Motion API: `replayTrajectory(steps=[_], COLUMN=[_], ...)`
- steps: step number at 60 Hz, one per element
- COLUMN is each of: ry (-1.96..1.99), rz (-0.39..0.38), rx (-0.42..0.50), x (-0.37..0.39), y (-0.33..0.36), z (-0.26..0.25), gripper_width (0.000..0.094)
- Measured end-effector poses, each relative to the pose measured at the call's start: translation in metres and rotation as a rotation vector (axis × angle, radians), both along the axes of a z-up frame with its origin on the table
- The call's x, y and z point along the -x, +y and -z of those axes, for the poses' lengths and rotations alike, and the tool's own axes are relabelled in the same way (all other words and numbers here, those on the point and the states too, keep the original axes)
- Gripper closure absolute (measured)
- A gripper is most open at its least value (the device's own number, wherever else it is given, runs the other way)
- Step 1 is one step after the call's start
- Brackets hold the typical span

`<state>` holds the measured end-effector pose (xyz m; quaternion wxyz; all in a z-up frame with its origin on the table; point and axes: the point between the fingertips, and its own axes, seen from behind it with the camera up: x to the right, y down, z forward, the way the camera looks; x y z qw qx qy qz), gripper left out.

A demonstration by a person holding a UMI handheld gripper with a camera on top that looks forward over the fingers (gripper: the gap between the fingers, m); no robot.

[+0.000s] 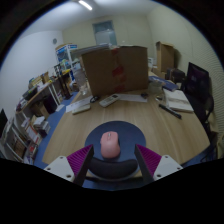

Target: Arrange mouse

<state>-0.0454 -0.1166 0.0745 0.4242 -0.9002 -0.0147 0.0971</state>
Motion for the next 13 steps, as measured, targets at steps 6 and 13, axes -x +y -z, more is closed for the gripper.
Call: replayTrajectory(steps=[6,13], ry=[0.016,-0.016], rz=[0.048,0.119], rx=[0.016,0.064], x=[-0.033,-0.087], y=[-0.050,-0.108], z=[-0.026,-0.031], gripper_width=[0.0098,0.0097])
